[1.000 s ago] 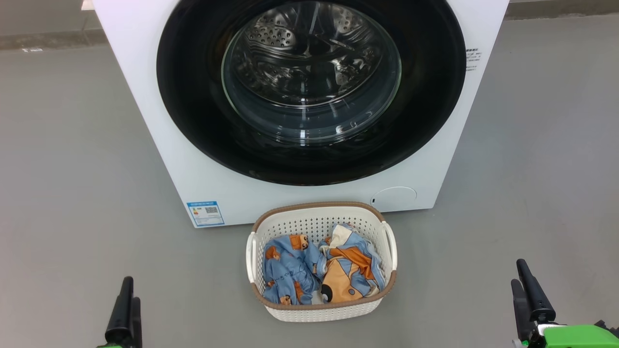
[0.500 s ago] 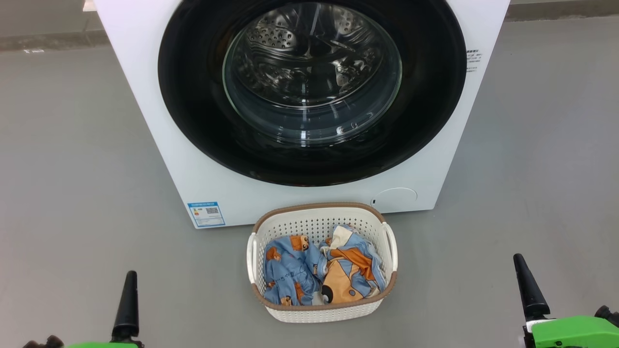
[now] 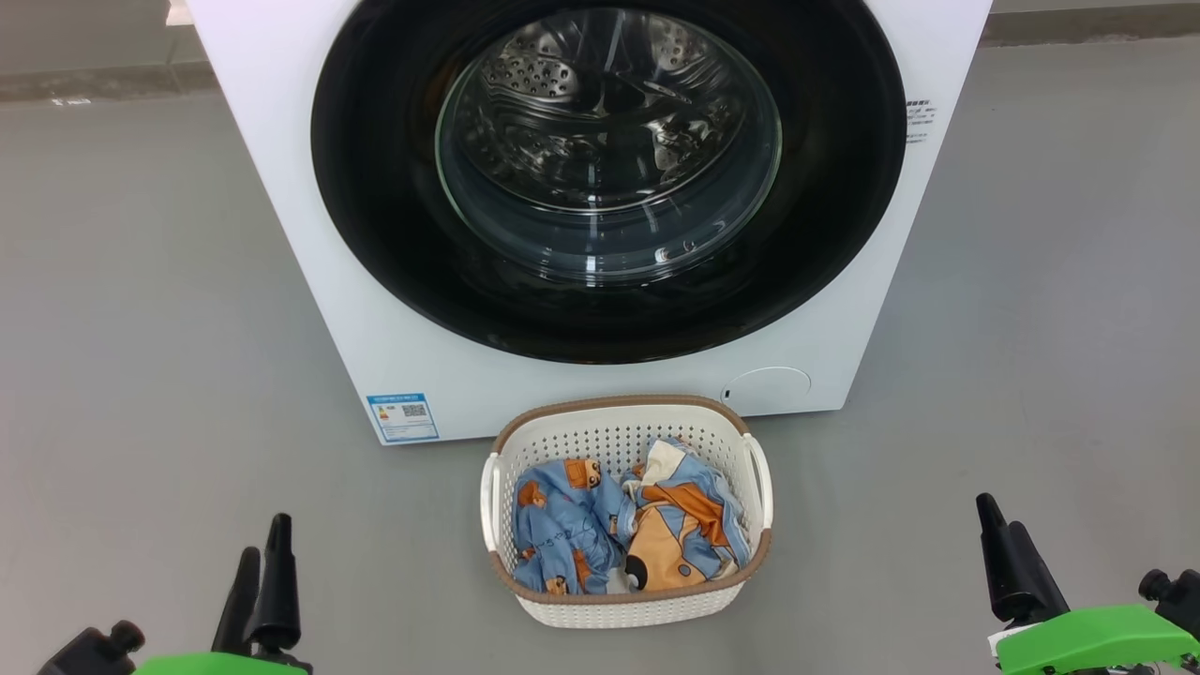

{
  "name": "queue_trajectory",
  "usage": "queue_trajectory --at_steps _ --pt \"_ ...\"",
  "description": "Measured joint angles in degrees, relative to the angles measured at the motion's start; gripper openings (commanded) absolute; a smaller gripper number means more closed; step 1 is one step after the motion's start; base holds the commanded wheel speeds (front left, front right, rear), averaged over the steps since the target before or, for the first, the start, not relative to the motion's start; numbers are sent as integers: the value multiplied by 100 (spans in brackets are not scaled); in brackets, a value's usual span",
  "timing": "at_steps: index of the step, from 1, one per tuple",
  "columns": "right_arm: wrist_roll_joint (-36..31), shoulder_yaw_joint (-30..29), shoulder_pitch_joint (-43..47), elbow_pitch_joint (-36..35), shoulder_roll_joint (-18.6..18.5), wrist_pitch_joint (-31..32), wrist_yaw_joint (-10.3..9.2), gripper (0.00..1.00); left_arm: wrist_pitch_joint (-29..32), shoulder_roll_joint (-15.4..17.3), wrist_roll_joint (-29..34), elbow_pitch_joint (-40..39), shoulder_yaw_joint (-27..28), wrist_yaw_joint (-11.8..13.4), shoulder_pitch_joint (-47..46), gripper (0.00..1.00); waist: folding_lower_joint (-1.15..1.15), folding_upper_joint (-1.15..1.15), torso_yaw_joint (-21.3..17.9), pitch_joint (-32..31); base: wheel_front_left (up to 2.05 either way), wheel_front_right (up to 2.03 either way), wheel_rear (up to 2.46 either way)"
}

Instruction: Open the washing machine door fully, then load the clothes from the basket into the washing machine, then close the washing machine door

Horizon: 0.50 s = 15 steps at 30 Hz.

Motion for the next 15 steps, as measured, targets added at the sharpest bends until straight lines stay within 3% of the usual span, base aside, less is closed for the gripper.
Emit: queue_trajectory --at_steps 15 --pt "-1694 -7 -16 -109 45 -26 0 100 -247 47 1281 56 -213 -2 -1 100 0 0 25 -10 0 0 0"
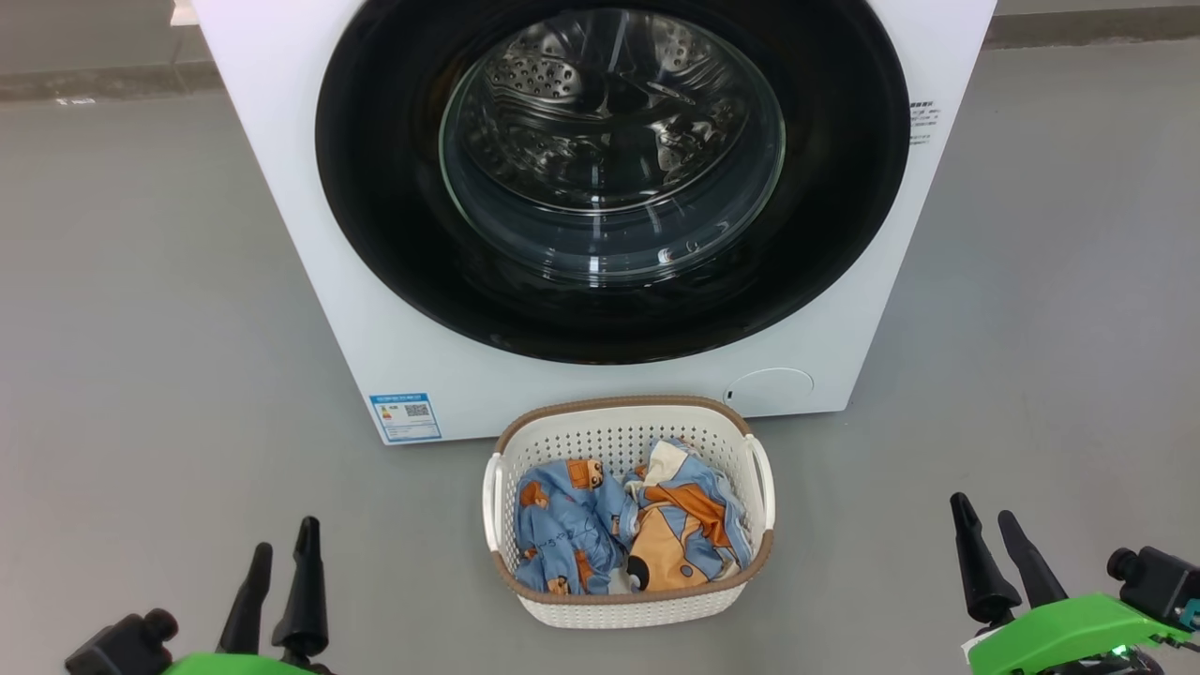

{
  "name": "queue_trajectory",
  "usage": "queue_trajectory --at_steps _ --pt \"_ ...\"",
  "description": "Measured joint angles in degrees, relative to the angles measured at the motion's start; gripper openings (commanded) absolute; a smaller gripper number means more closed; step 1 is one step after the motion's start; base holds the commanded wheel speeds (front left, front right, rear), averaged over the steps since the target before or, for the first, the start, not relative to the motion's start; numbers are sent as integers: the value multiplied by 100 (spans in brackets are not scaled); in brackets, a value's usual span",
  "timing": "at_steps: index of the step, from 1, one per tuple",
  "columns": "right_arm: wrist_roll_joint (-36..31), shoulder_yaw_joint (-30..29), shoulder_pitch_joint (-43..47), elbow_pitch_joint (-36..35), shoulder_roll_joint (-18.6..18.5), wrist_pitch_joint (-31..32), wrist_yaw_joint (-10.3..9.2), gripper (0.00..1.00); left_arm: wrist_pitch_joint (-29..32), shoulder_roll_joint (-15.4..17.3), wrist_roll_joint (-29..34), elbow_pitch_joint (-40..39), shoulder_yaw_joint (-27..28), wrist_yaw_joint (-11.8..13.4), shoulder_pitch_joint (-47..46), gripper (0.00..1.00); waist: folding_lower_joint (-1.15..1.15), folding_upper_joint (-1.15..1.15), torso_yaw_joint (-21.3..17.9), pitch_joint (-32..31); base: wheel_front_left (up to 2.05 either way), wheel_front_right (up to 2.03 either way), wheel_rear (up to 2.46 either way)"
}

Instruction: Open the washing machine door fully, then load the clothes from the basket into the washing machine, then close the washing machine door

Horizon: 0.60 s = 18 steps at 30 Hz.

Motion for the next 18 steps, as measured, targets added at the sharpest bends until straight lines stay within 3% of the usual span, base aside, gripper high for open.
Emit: queue_trajectory --at_steps 18 --pt "-1356 122 -62 -241 49 -51 0 100 -298 44 1141 265 -246 -1 -101 100 0 0 46 -22 0 0 0"
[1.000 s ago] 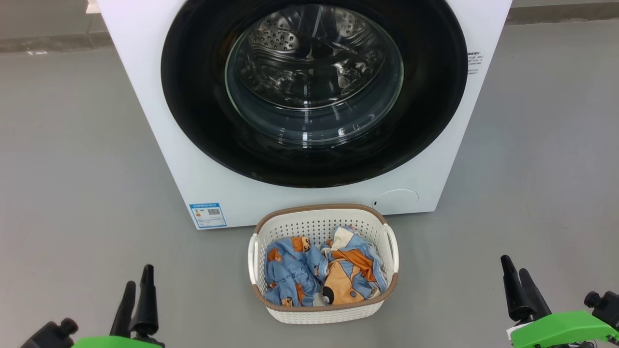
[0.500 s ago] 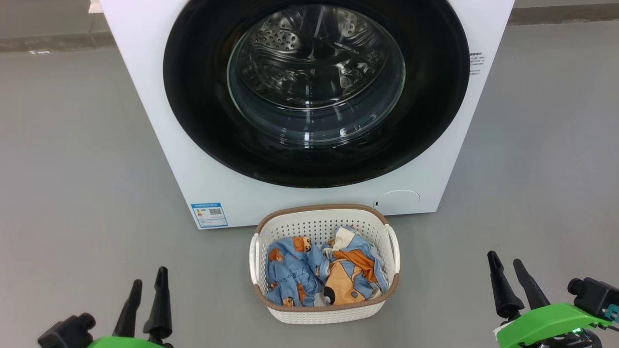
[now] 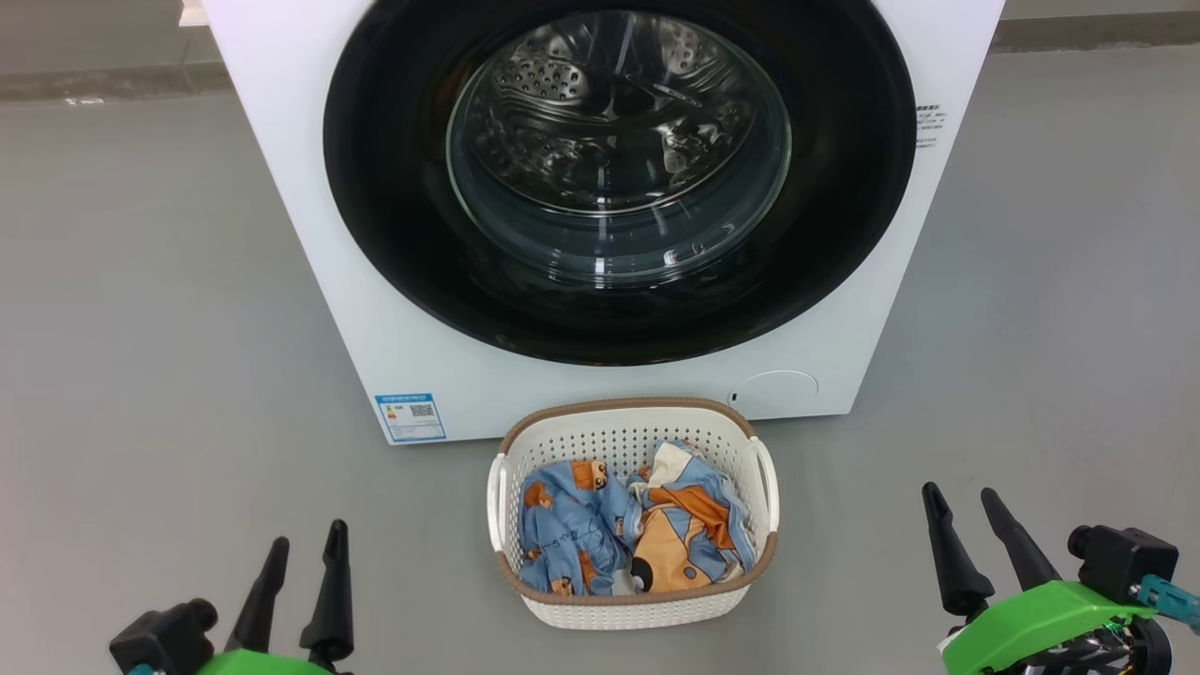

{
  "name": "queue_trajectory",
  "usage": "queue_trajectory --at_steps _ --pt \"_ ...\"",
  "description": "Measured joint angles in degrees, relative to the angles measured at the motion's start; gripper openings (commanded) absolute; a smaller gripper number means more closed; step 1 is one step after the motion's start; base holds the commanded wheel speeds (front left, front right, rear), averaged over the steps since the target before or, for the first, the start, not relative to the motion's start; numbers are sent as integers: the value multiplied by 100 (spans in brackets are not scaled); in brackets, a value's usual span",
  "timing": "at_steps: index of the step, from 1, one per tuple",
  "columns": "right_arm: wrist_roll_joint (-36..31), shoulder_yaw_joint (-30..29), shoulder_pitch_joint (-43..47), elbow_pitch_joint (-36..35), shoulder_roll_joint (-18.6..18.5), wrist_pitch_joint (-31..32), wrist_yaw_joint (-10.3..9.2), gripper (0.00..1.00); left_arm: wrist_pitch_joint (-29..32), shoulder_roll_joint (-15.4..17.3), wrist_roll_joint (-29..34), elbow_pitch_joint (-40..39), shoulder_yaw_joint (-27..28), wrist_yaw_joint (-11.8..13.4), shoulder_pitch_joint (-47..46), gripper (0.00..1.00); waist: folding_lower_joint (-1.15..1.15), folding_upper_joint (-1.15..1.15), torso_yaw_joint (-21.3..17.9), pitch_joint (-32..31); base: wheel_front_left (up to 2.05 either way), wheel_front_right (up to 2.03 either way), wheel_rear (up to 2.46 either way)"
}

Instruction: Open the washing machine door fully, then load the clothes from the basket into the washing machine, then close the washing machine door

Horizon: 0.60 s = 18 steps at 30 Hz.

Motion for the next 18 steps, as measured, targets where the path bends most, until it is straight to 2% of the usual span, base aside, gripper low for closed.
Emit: queue_trajectory --at_steps 18 --pt "-1233 51 0 -190 18 -108 0 100 -301 18 1012 226 -192 4 -104 100 0 0 27 -7 0 0 0"
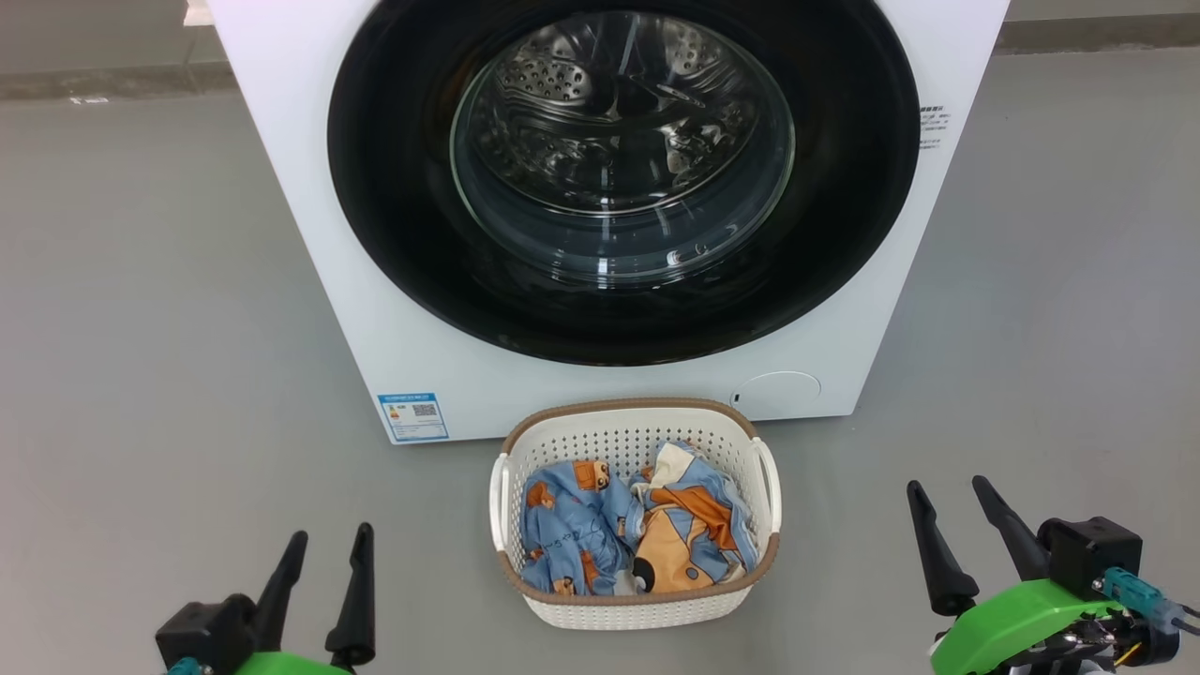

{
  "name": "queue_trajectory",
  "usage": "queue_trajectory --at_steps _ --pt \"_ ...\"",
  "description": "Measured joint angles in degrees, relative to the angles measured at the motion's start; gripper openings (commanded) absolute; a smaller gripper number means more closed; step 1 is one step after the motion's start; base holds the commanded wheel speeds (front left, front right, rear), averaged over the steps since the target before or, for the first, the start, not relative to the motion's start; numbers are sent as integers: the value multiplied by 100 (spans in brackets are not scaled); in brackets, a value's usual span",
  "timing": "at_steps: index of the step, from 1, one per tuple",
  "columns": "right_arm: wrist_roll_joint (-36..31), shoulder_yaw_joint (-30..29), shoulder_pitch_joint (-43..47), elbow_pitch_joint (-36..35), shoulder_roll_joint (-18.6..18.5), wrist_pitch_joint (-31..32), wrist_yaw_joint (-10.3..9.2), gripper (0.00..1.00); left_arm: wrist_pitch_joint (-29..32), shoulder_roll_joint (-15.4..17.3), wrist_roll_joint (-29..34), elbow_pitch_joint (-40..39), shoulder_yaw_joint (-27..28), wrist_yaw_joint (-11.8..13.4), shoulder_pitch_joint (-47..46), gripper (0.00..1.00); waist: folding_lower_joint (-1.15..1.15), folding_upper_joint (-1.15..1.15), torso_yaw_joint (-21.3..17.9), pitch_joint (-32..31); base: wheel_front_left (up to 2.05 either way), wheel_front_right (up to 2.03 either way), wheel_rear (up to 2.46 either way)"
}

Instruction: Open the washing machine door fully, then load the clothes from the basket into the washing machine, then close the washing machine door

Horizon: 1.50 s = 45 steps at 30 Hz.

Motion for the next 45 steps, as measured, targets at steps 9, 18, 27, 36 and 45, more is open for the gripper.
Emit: queue_trajectory --at_steps 9,18,27,36,45 --pt "-622 -1 1 -89 3 -81 0 100 -151 13 483 51 -100 59 -22 100 0 0 16 -12 0 0 0" --pt "-1062 -9 1 -172 16 -145 0 100 -258 29 854 82 -164 135 -113 100 0 0 19 -10 0 0 0" --pt "-1057 -8 1 -170 25 -144 0 100 -258 29 845 132 -165 155 -114 100 0 0 12 -12 0 0 0" --pt "-1038 10 1 -169 25 -144 0 100 -258 31 837 145 -185 204 -116 100 0 0 7 -2 0 0 0" --pt "-1034 25 1 -170 24 -143 0 100 -258 35 837 109 -181 214 -120 100 0 0 -5 23 28 28 -55"
